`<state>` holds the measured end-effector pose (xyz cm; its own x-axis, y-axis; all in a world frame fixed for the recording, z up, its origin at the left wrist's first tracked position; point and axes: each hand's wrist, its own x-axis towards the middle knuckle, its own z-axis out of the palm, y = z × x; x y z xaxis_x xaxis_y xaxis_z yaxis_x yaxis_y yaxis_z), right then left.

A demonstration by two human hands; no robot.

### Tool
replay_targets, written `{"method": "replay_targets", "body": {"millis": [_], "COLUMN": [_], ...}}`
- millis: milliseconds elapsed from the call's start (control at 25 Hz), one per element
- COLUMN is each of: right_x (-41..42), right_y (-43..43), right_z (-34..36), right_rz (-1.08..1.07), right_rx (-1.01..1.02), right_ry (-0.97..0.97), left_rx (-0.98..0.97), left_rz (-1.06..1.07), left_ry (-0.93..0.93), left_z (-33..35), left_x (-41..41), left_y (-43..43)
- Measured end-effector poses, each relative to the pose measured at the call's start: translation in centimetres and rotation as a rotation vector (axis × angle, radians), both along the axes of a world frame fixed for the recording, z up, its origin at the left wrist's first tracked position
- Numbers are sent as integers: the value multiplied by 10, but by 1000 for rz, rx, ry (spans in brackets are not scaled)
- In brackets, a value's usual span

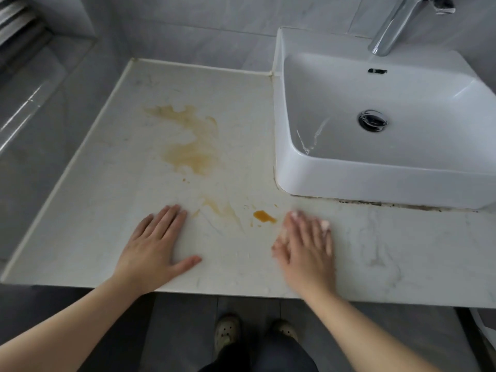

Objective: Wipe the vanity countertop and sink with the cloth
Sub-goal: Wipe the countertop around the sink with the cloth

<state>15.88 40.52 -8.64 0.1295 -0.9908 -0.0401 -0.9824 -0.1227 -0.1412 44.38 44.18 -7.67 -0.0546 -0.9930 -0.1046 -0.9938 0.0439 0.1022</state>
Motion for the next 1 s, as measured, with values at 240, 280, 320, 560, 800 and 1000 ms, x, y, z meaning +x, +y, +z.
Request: {"method": "replay_targets", "body": {"millis": [240,280,320,560,800,1000], "right_x": [-14,-2,14,77,52,79], "right_y": [-27,-16,-1,-44,4,-51], "right_z": [4,4,1,3,-1,0], "right_rz": [-126,-97,-21,57,406,25], "right_rx": [-32,-45,-24,-46,-75,-36], "right_ry": [16,24,17,-9,62,-26], "left_rx": [-11,-4,-4,-2,7,-14], "left_rz": [123,132,139,127,125,123], "left_ry": [-30,-38,-37,-34,-9,8], "left_z": [0,-1,-2,-2,-3,-4], "left_x": [-3,-2,-1,-1,0,0], "left_y": [2,2,2,1,0,0]}}
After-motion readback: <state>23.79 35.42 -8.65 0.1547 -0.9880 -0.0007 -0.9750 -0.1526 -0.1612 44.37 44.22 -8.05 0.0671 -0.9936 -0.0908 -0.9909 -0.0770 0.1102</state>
